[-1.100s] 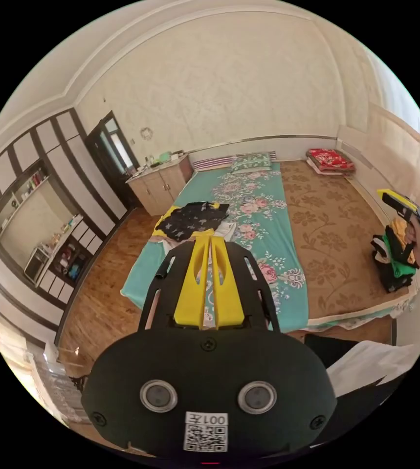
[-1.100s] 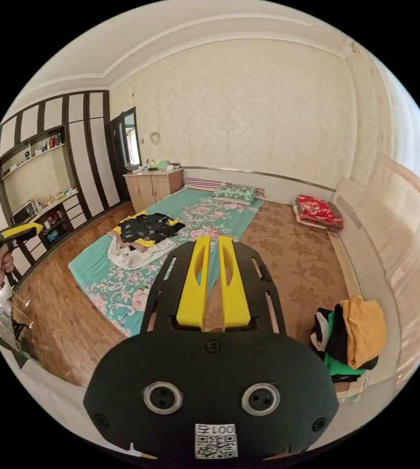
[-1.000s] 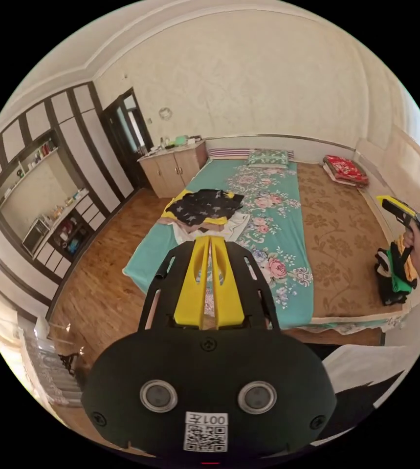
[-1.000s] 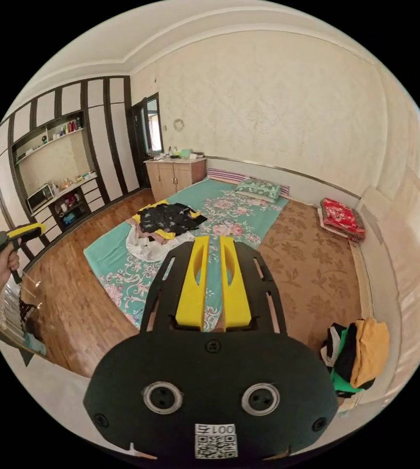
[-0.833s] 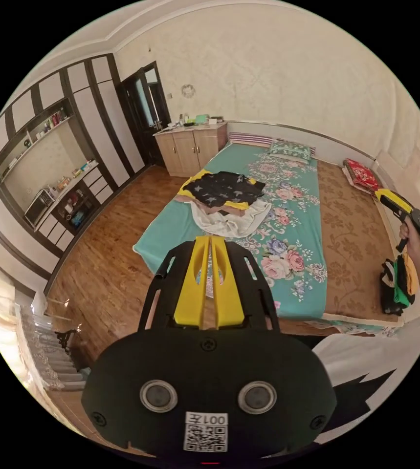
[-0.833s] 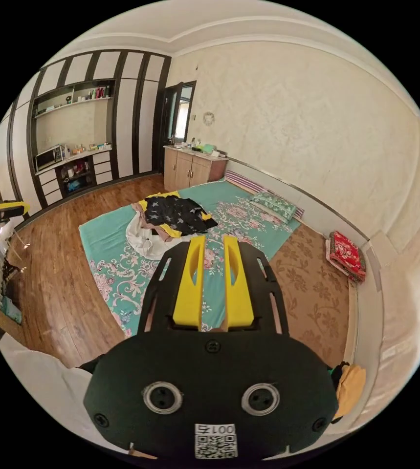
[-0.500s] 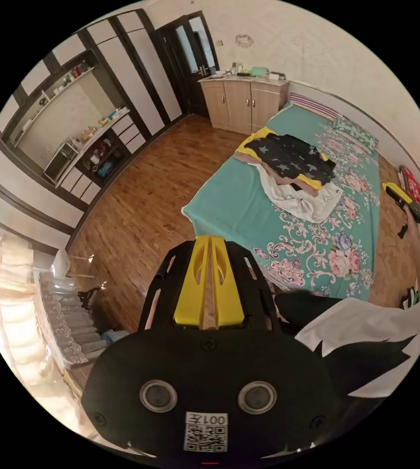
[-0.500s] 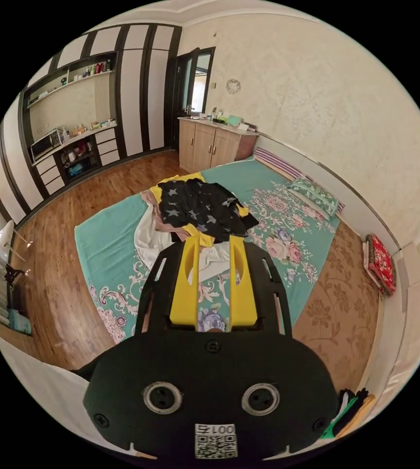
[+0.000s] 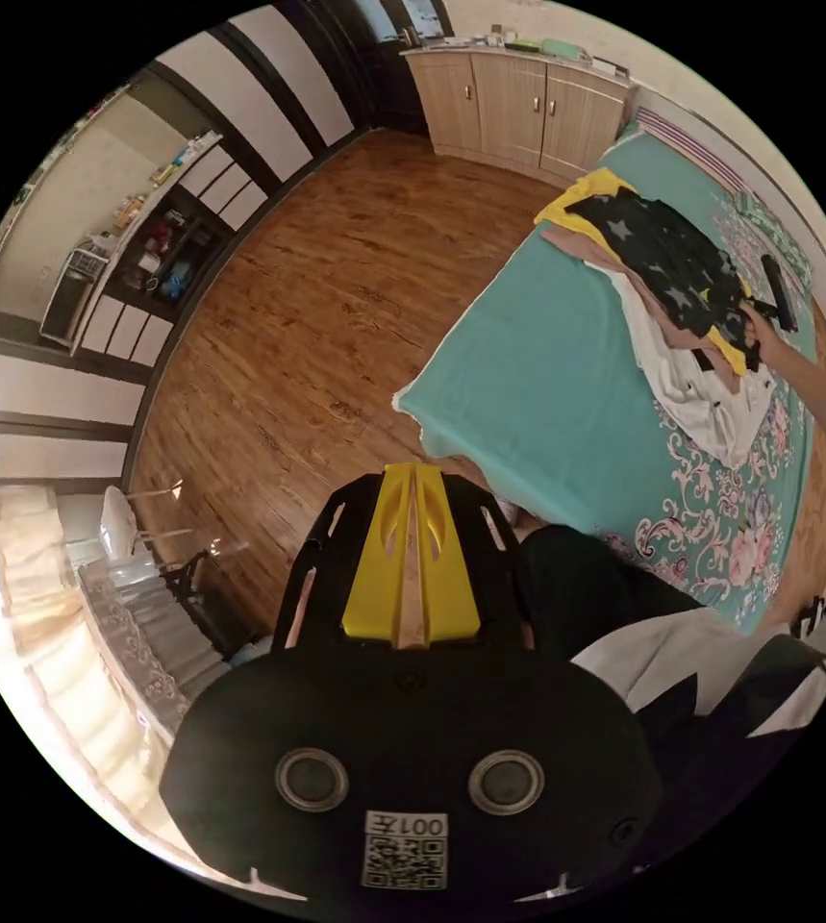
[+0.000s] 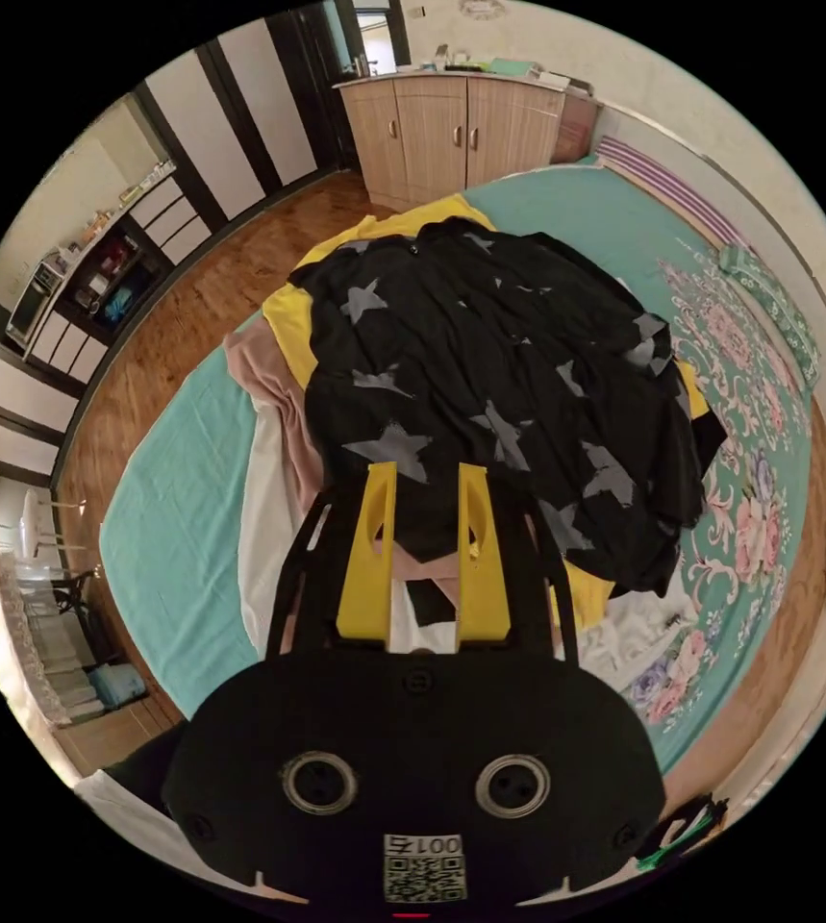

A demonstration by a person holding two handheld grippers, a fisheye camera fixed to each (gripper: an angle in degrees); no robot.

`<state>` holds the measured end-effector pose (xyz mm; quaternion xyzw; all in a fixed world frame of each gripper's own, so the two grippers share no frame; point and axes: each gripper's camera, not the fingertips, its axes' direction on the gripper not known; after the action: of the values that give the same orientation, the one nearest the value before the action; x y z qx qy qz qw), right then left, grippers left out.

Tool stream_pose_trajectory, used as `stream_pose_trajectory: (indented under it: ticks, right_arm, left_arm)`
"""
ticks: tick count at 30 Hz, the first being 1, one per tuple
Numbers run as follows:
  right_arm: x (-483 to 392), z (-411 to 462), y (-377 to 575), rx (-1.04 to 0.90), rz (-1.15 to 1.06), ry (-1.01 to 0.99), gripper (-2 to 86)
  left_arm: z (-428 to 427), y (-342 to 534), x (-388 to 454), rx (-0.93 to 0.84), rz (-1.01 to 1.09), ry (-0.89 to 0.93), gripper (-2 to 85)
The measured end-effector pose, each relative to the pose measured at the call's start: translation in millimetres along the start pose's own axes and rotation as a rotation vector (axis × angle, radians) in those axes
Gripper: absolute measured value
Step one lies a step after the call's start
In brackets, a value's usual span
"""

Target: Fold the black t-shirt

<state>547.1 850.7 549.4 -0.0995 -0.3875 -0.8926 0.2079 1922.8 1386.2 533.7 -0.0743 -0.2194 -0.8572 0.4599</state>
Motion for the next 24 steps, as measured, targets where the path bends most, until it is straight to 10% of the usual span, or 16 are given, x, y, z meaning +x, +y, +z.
stream_pose_trajectory:
  ticks: [4,15,24]
  right_arm:
    - [-9.5,71.5,-34.5,-0.222,-0.003,0.054,3.8]
    - [23.0,-100.7,46.2,0.309,0.189,-0.487,0.4]
    - [-1.8,-282.9,179.5,0.750,0.189,-0.749,0.3]
  left_arm:
    - [15.7,-91.3,-42.9,-0.058,0.084,0.082,-1.0]
    - [-13.1,-255.6,-100.4,-0.030,0.218,0.241,-0.9]
    - [-88.4,-336.9,19.1,0.255,0.797,0.650,12.2]
